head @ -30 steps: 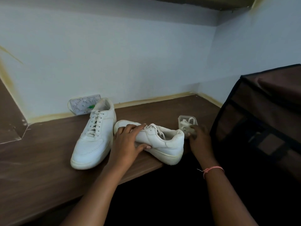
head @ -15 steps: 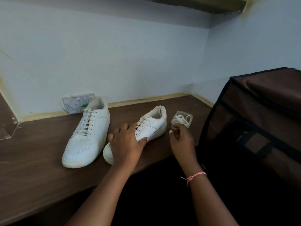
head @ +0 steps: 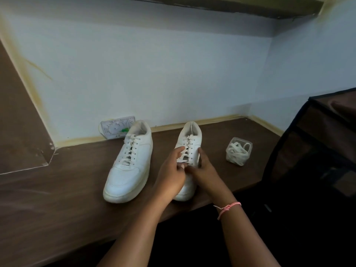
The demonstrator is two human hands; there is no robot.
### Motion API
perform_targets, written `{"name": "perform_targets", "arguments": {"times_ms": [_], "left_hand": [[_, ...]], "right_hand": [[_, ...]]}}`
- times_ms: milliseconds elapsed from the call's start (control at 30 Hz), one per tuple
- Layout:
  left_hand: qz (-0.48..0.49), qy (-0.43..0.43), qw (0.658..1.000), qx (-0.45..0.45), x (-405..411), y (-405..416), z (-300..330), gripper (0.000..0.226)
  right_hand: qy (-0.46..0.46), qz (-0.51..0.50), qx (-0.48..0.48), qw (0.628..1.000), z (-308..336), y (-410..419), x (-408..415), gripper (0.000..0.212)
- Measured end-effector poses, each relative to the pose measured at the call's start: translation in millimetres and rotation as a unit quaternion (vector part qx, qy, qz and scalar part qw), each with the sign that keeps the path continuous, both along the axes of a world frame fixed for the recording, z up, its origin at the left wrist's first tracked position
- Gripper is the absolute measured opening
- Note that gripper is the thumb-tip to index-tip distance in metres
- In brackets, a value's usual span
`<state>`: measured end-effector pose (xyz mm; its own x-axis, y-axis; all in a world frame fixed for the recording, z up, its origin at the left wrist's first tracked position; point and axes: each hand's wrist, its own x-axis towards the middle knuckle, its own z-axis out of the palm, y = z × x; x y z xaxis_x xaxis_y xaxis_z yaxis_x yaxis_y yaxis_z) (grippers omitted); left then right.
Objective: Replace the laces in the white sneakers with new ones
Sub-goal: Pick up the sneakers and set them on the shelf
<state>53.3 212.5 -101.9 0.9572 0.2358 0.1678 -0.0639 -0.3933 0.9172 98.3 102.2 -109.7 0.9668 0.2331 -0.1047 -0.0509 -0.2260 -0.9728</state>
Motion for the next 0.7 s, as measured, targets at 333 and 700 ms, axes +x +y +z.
{"name": "perform_targets", "arguments": {"times_ms": [333,700], "left_hand": [[0.262,0.089,0.949,0.151,-8,122,-10,0.084],[0.205,0.058,0.974,0.079,-28,83,-17,0.061]], "right_hand": [[-0.161,-0.094,-0.213,0.959,-8,32,-19,0.104],[-0.145,-0.013,-0.257,0.955,8,8,-34,0.103]]}}
